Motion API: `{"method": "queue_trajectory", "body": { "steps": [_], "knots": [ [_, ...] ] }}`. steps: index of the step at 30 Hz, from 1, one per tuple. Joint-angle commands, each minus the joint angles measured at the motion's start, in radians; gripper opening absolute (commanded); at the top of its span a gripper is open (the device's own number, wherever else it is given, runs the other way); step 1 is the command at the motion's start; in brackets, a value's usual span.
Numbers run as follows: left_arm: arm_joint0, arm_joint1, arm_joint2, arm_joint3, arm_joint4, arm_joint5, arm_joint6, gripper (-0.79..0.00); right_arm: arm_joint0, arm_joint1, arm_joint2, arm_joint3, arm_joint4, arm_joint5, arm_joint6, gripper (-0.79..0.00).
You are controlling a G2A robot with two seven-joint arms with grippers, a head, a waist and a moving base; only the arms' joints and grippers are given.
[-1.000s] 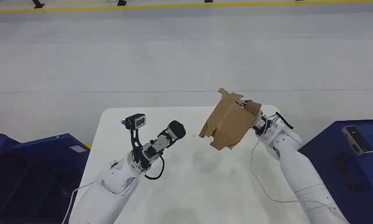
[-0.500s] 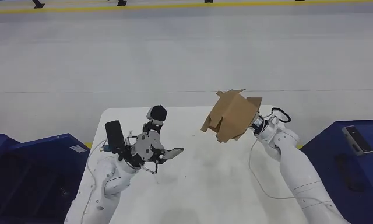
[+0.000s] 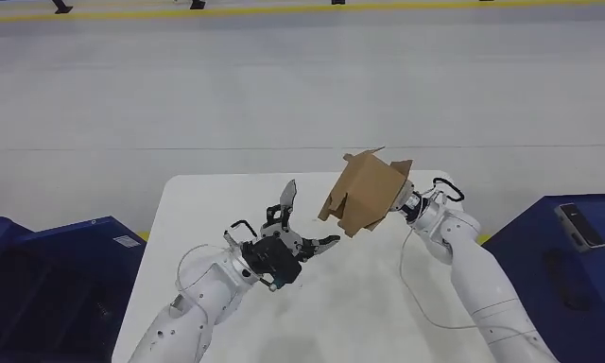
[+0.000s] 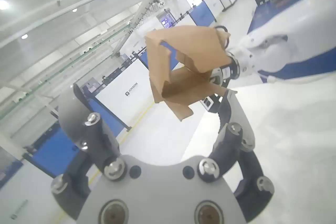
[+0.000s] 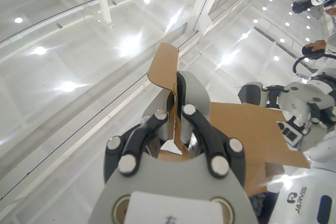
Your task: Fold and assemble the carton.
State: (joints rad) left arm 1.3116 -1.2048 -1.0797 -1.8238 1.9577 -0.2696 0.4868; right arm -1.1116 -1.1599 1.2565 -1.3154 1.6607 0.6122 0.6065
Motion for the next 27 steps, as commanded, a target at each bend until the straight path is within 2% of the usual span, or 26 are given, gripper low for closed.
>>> {"method": "queue_trajectory", "body": {
  "steps": [1, 10, 14, 24, 27],
  "knots": [
    [-0.003, -0.001, 0.005, 0.004, 0.018, 0.023, 0.001, 0.000, -0.001, -0.001, 0.002, -0.002, -0.002, 0.000, 0.000, -0.785],
    [0.016, 0.000, -0.024, -0.020, -0.032, 0.058, 0.001, -0.025, -0.011, -0.006, 0.000, -0.009, -0.014, -0.005, -0.002, -0.785],
    [0.034, 0.000, -0.031, -0.045, -0.052, 0.060, -0.011, -0.117, -0.012, -0.008, -0.002, -0.011, -0.024, -0.010, -0.004, -0.785],
    [0.040, -0.003, -0.018, -0.070, -0.042, 0.071, -0.091, -0.188, -0.025, -0.014, -0.004, -0.019, -0.043, -0.021, 0.001, -0.785],
    [0.034, -0.006, -0.004, -0.064, -0.043, 0.076, -0.109, -0.237, -0.029, -0.015, -0.002, -0.020, -0.046, -0.024, 0.004, -0.785]
  ]
}}
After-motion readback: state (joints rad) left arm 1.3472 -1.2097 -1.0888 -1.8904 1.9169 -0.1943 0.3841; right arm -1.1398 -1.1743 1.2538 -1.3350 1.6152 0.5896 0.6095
